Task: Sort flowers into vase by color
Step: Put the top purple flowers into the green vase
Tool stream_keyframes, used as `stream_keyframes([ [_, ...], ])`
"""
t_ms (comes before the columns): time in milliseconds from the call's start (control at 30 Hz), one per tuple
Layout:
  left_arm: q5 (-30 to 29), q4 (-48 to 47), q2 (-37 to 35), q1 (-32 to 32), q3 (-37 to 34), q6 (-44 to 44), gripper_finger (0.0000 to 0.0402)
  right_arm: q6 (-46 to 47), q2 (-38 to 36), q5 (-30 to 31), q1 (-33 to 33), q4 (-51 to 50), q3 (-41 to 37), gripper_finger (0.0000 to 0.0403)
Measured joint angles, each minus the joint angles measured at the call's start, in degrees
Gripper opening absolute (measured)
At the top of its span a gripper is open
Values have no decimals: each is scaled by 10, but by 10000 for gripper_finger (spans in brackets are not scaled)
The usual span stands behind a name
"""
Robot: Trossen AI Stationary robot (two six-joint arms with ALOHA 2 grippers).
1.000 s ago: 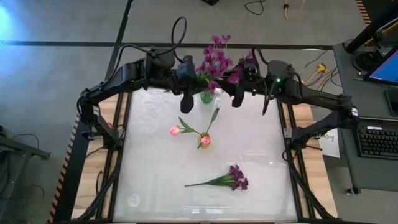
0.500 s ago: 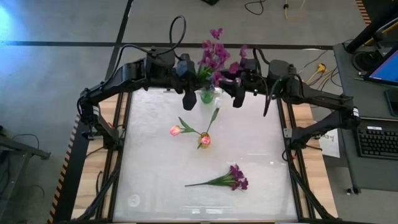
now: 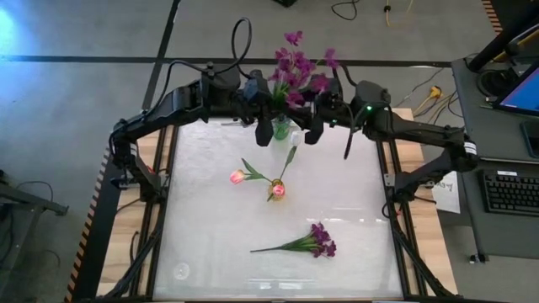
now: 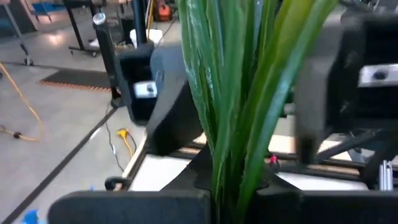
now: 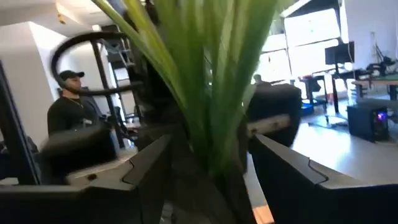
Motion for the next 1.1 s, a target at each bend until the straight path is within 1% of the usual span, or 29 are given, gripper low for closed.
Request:
stream_keyframes([
  [167, 0, 9, 6, 0, 0, -6, 0, -16, 1, -1, -1, 9, 0, 208],
  [233, 0, 13, 10, 0, 0, -14, 0, -21, 1, -1, -2, 13, 0, 199],
  [300, 0, 10, 13, 0, 0, -25, 0, -20, 3, 0, -2, 13, 0, 180],
  [400, -1, 10, 16, 0, 0, -39, 0, -10, 4, 2, -7, 7, 0, 133],
  [500, -3, 15, 19, 0, 0, -50, 4, -11, 6, 3, -10, -5, 1, 70],
  [567, -2, 15, 19, 1, 1, -57, 17, -17, 4, 1, -12, -11, 1, 29],
  [633, 0, 12, 20, 0, 4, -67, 36, -21, -2, -1, -13, -19, 1, 20],
  [733, 1, -10, 18, 0, 19, -81, 82, -25, -20, -2, -19, -42, 1, 17],
  [867, 1, -72, 16, 1, 65, -70, 156, -44, -57, 0, -25, -86, 1, 15],
  [967, 1, -124, 16, 1, 102, -61, 202, -46, -84, -1, -26, -138, 1, 15],
  [1033, 1, -167, 16, 1, 124, -62, 224, -47, -100, -1, -25, -178, -3, 14],
  [1100, 1, -202, 15, -1, 133, -70, 237, -40, -117, 2, -25, -197, -20, 14],
])
